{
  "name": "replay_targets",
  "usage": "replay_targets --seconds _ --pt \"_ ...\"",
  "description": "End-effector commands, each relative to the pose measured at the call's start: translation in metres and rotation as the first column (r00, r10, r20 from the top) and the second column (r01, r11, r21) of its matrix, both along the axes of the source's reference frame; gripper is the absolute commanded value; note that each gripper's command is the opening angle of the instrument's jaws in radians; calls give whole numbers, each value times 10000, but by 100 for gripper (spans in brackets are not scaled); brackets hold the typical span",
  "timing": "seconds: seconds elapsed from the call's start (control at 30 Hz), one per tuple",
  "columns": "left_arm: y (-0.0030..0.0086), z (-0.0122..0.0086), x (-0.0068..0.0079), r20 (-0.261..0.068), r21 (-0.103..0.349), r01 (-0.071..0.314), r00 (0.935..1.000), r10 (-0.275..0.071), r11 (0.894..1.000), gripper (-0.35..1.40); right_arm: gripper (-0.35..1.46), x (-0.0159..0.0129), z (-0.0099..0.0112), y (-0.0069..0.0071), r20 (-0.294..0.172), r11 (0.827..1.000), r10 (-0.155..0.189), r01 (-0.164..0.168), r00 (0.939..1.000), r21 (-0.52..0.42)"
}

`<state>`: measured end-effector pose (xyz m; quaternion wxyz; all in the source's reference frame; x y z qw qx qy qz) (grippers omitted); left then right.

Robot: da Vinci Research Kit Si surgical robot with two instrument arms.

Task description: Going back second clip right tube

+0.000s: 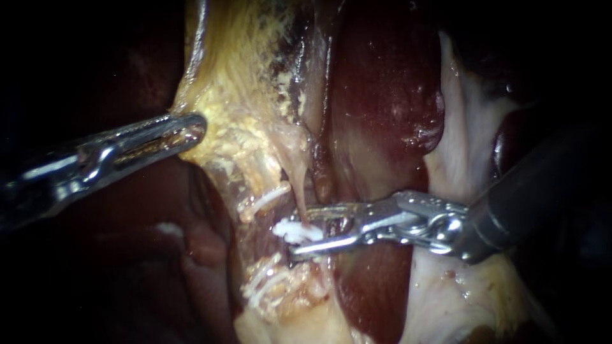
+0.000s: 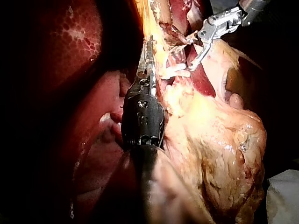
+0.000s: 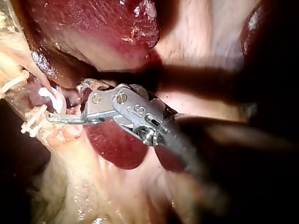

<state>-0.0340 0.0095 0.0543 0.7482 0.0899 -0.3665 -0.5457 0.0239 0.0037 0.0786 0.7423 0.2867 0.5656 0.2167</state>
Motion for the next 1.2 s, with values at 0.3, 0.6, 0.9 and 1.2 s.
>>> replay_targets --seconds 0.3,0.6,0.9,1.2 --pt "0 0 0 0 -1 1 10000 -1 10000 -35 60 -52 -28 31 -455 9732 -697 579 9965 -2224" --pt "-1 1 0 -25 9 -7 10000 7 10000 -35 60 -71 -71 47 -541 9433 -909 686 9944 -3247" --pt "-13 28 -10 -248 109 -83 9997 86 9999 -35 60 -71 -84 40 -671 9402 -1096 815 9917 -3306" --pt "-25 91 -29 -185 333 -506 9985 512 9982 -35 60 -67 -80 36 -736 9392 -1191 883 9901 -3318"
